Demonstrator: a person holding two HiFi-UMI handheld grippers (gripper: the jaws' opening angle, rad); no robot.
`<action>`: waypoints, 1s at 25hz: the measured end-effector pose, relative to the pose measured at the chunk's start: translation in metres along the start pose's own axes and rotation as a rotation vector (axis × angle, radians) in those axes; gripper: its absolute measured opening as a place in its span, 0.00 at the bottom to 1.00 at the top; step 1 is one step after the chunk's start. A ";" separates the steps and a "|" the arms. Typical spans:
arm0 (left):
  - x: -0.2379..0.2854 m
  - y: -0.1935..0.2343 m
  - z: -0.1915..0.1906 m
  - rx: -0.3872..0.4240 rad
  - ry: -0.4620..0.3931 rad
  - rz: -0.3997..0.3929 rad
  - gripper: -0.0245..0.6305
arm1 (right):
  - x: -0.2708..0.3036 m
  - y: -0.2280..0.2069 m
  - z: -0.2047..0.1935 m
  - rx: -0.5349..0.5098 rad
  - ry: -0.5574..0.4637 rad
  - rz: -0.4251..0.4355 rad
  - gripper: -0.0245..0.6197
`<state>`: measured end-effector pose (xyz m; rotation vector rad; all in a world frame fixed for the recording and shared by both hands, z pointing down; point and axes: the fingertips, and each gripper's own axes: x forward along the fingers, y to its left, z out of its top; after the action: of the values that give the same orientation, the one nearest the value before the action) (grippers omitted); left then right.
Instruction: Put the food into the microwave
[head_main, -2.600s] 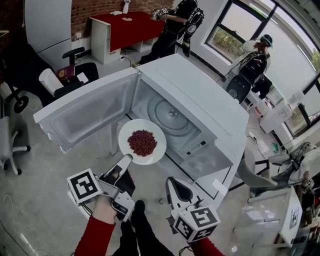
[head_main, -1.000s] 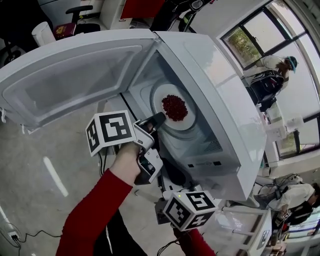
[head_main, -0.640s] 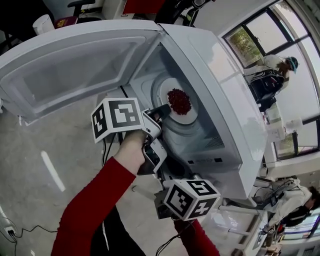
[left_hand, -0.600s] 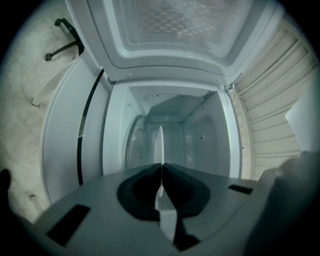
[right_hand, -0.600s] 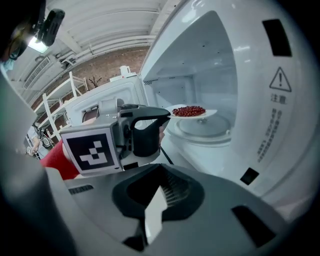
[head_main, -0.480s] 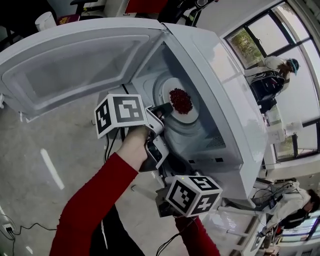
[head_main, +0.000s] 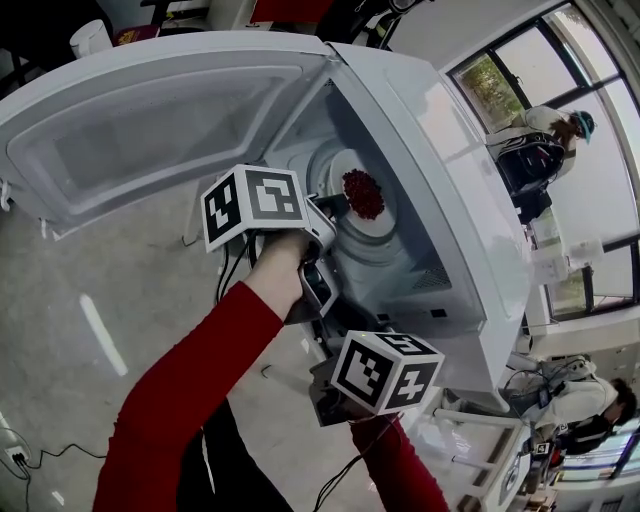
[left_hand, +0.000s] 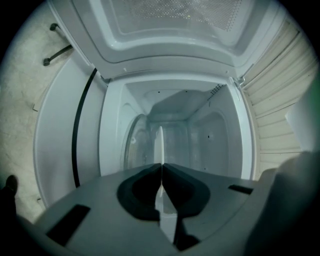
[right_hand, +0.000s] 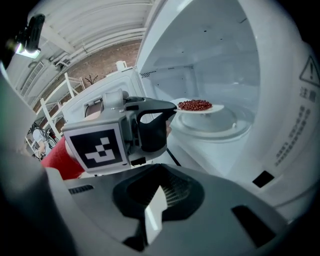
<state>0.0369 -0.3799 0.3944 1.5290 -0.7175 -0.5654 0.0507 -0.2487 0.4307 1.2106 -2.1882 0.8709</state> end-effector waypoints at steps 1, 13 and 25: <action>0.001 0.000 0.000 0.005 0.005 0.002 0.06 | 0.001 0.000 0.000 0.006 0.003 0.001 0.06; 0.017 0.002 -0.004 0.038 0.055 0.059 0.06 | 0.005 -0.001 -0.001 0.023 0.032 0.003 0.06; 0.029 0.005 -0.001 0.053 0.072 0.110 0.06 | 0.005 -0.002 0.000 0.018 0.044 0.001 0.06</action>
<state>0.0567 -0.4006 0.4015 1.5404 -0.7617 -0.4100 0.0497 -0.2524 0.4351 1.1870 -2.1508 0.9107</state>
